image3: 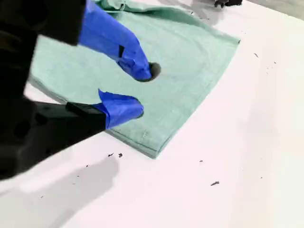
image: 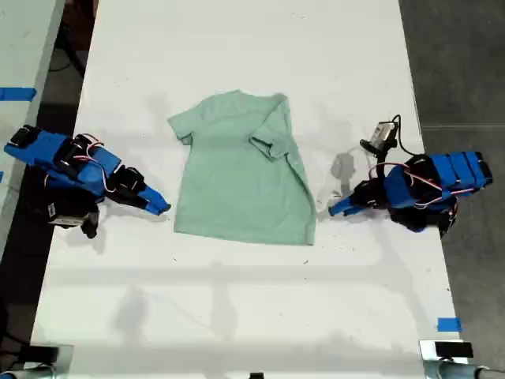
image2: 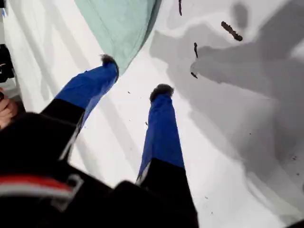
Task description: Fold t shirt
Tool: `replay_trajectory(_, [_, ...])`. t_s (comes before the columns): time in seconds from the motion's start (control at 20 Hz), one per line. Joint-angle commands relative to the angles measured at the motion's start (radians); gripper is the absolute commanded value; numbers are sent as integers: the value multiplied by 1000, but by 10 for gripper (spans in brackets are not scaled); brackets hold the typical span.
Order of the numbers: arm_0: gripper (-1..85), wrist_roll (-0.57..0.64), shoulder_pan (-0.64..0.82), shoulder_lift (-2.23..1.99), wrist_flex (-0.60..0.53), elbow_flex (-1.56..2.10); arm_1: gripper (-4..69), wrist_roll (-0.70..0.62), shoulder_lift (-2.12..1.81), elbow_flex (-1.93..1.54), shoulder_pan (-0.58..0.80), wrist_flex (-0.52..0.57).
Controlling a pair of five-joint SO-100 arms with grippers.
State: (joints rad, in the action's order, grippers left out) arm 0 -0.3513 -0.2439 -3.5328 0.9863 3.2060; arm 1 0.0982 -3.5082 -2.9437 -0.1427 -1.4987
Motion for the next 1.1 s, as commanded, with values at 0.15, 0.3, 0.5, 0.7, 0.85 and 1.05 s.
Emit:
replay_trajectory(0.15, [-1, 44, 206, -5, 5, 9, 181, -12, 8, 2, -6, -5])
replay_trajectory(0.3, [-1, 23, 206, -5, 8, -11, 181, -12, 8, 2, -6, -5])
replay_trajectory(0.5, [-2, 21, 253, 9, 38, -160, 181, -12, 8, 2, -6, -5])
replay_trajectory(0.7, [-2, 34, 324, 422, 189, -517, 181, -12, 8, 2, -6, -5])
replay_trajectory(0.85, [-1, 242, 551, 865, 482, -1058, 181, -12, 8, 2, -6, -5])
replay_trajectory(1.05, [-1, 563, 945, 1204, 646, -1405, 181, -12, 8, 2, -6, -5])
